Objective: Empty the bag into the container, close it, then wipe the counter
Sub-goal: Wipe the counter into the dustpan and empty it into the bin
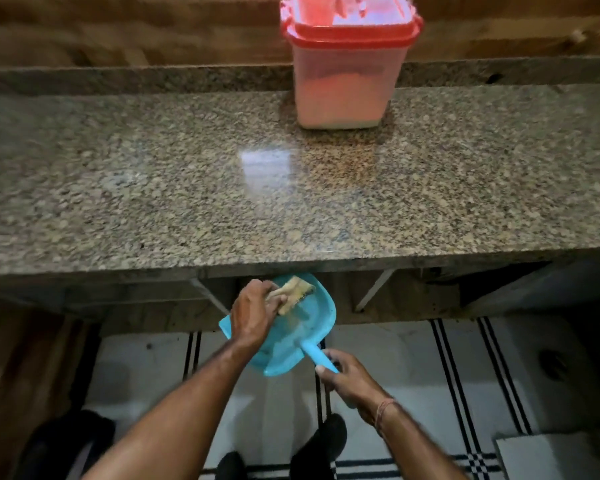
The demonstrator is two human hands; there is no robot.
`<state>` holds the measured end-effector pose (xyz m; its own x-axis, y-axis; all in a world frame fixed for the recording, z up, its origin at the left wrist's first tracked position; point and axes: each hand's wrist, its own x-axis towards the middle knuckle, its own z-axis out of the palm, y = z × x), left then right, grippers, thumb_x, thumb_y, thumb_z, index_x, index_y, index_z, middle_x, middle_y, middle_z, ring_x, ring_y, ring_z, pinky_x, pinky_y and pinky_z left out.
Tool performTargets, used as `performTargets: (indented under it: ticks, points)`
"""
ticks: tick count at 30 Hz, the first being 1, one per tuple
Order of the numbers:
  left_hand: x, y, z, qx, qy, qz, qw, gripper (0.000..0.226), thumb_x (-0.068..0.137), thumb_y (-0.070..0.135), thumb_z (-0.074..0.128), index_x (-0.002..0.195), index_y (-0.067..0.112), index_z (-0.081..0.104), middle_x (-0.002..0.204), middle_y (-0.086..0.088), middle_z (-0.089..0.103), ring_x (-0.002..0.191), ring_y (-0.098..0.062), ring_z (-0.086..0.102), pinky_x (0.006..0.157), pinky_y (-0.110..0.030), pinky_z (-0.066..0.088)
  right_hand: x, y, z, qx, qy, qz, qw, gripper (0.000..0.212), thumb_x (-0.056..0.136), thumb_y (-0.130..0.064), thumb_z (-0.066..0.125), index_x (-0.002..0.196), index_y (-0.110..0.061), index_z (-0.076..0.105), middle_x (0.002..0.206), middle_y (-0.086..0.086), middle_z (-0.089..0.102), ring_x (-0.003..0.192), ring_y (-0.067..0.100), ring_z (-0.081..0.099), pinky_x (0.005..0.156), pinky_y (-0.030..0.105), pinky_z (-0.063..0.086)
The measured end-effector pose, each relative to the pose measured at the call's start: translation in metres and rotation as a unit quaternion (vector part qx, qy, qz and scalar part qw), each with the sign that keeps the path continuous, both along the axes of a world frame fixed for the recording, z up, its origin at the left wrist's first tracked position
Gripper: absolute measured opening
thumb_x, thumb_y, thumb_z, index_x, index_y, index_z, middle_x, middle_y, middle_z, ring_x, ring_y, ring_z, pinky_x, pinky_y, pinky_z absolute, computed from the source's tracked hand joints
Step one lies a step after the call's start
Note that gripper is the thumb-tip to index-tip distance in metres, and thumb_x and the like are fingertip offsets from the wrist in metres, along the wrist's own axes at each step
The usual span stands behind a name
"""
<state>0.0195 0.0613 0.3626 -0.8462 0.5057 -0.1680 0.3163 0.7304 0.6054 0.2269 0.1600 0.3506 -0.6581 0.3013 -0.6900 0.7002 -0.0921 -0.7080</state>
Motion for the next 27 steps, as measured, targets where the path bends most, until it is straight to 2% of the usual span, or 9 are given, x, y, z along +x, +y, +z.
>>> performTargets:
  ticks: [3, 7, 10, 14, 17, 19, 23, 27]
  points:
    - [-0.017, -0.061, -0.001, 0.021, -0.011, 0.064, 0.998, 0.016, 0.087, 0.036, 0.075, 0.099, 0.025, 0.075, 0.092, 0.005, 0.062, 0.083, -0.016, 0.061, 0.068, -0.033, 0.05, -0.02, -0.026, -0.001, 0.015, -0.001, 0.041, 0.999, 0.013, 0.101, -0.029, 0.06, 0.112, -0.028, 0.067, 0.092, -0.004, 0.062, 0.079, 0.007, 0.056, 0.068, 0.02, 0.047]
    - [-0.031, -0.16, -0.012, 0.029, -0.029, 0.174, 0.984, 0.014, 0.085, 0.032, 0.077, 0.096, 0.023, 0.076, 0.09, 0.003, 0.064, 0.082, -0.02, 0.064, 0.065, -0.027, 0.038, -0.058, -0.082, -0.004, 0.012, 0.013, 0.109, 0.994, 0.015, 0.102, -0.025, 0.061, 0.115, -0.024, 0.068, 0.086, -0.006, 0.061, 0.072, 0.003, 0.055, 0.062, 0.016, 0.045]
    - [-0.034, -0.242, -0.021, 0.032, -0.046, 0.262, 0.963, 0.016, 0.084, 0.032, 0.077, 0.097, 0.022, 0.076, 0.096, 0.0, 0.069, 0.087, -0.024, 0.066, 0.069, -0.03, 0.044, -0.088, -0.138, -0.012, 0.01, 0.01, 0.164, 0.986, 0.02, 0.101, -0.024, 0.062, 0.121, -0.024, 0.066, 0.09, -0.002, 0.064, 0.075, 0.006, 0.057, 0.067, 0.02, 0.048]
    - [-0.024, -0.355, -0.035, 0.039, -0.067, 0.378, 0.923, 0.019, 0.083, 0.029, 0.078, 0.099, 0.019, 0.077, 0.101, -0.002, 0.072, 0.094, -0.025, 0.067, 0.075, -0.031, 0.046, -0.123, -0.225, -0.024, 0.016, 0.0, 0.259, 0.966, 0.023, 0.101, -0.029, 0.063, 0.123, -0.023, 0.064, 0.092, 0.001, 0.063, 0.07, 0.003, 0.055, 0.055, 0.013, 0.045]
    - [-0.012, -0.436, -0.055, 0.023, -0.091, 0.439, 0.894, 0.025, 0.083, 0.034, 0.077, 0.103, 0.019, 0.076, 0.102, -0.003, 0.074, 0.097, -0.026, 0.069, 0.076, -0.03, 0.046, -0.144, -0.29, -0.034, 0.019, -0.006, 0.321, 0.947, 0.016, 0.101, -0.024, 0.063, 0.116, -0.018, 0.065, 0.083, -0.001, 0.061, 0.056, -0.003, 0.054, 0.05, 0.01, 0.042]
    - [-0.002, -0.485, -0.065, 0.02, -0.099, 0.481, 0.871, 0.029, 0.084, 0.037, 0.075, 0.107, 0.019, 0.075, 0.106, -0.002, 0.074, 0.101, -0.025, 0.069, 0.08, -0.031, 0.049, -0.156, -0.335, -0.041, 0.017, -0.014, 0.355, 0.935, 0.018, 0.1, -0.023, 0.065, 0.114, -0.012, 0.064, 0.082, 0.0, 0.059, 0.058, -0.002, 0.054, 0.054, 0.013, 0.044]
    - [0.014, -0.56, -0.084, 0.044, -0.108, 0.55, 0.827, 0.032, 0.089, 0.032, 0.074, 0.115, 0.014, 0.073, 0.114, -0.005, 0.072, 0.106, -0.026, 0.067, 0.079, -0.028, 0.045, -0.176, -0.414, -0.069, 0.016, -0.018, 0.422, 0.906, 0.024, 0.086, -0.037, 0.065, 0.103, -0.019, 0.068, 0.082, 0.002, 0.059, 0.075, 0.017, 0.054, 0.07, 0.032, 0.049]
    - [0.02, -0.612, -0.131, 0.041, -0.119, 0.605, 0.786, 0.033, 0.09, 0.034, 0.072, 0.118, 0.015, 0.071, 0.118, -0.004, 0.071, 0.106, -0.024, 0.065, 0.077, -0.026, 0.041, -0.198, -0.475, -0.116, 0.032, -0.042, 0.45, 0.891, 0.014, 0.098, -0.026, 0.063, 0.111, -0.023, 0.067, 0.098, 0.006, 0.066, 0.084, 0.015, 0.059, 0.076, 0.028, 0.054]
